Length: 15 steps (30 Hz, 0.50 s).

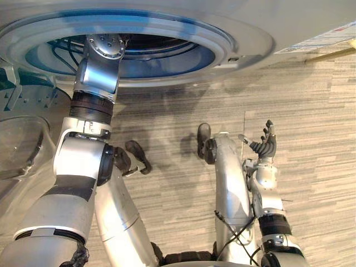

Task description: Pick up the laundry basket with both hands and put the clothes into the washing machine.

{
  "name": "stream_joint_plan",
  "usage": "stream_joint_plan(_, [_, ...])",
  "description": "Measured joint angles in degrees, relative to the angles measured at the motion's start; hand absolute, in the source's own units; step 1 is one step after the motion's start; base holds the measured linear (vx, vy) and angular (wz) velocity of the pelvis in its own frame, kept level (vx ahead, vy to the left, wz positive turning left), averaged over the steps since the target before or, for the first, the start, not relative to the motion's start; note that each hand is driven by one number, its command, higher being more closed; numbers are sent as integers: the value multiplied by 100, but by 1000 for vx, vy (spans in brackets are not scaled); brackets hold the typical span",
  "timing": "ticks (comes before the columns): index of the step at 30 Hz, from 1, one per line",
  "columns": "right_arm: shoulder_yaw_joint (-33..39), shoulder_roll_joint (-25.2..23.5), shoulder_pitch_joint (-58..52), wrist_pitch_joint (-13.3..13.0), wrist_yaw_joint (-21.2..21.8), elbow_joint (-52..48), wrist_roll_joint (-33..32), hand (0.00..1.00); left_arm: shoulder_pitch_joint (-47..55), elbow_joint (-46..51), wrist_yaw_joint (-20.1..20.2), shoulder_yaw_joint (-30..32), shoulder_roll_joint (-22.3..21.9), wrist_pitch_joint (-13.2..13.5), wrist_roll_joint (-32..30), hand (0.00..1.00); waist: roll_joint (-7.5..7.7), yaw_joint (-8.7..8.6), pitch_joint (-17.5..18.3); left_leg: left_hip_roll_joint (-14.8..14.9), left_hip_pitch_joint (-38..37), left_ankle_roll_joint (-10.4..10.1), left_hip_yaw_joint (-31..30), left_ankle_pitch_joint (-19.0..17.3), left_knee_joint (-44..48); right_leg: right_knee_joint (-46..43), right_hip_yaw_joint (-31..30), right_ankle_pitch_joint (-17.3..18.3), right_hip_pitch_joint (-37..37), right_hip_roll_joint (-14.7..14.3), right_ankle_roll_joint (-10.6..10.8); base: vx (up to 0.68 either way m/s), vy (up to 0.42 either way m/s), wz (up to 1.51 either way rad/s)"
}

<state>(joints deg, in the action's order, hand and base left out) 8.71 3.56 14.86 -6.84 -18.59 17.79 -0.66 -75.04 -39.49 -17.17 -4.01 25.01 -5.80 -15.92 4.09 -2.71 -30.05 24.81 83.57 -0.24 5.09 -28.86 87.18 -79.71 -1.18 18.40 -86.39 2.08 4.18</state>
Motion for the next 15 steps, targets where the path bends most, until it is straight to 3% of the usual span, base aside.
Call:
stream_joint_plan(5, [0,13,-24,70,18,-1,-106,0,14,-67,230,32,-8,0,-230,0,2,9,3,-69,-36,-25,-50,129,-183,149,83,-14,99,32,-28,23,-4,7])
stream_joint_plan(8, [0,11,-34,112,109,-2,-110,0,342,-67,341,378,-204,8,-199,0,5,7,11,-96,-400,-83,-38,215,-493,431,167,-29,494,62,-54,21,-9,7])
stream_joint_plan(12, [-188,-266,-195,122,241,75,-127,0,1415,28,303,852,-612,163,549,0,22,39,437,-185,-881,-214,16,394,-1171,1031,315,-89,1003,97,-152,24,-48,11])
stream_joint_plan(15, [-183,-381,-189,351,250,172,-124,0,2849,672,159,1028,-1178,300,1198,0,21,157,546,-248,-1513,-292,130,560,-1777,1507,414,-107,1612,141,-186,67,-76,17])
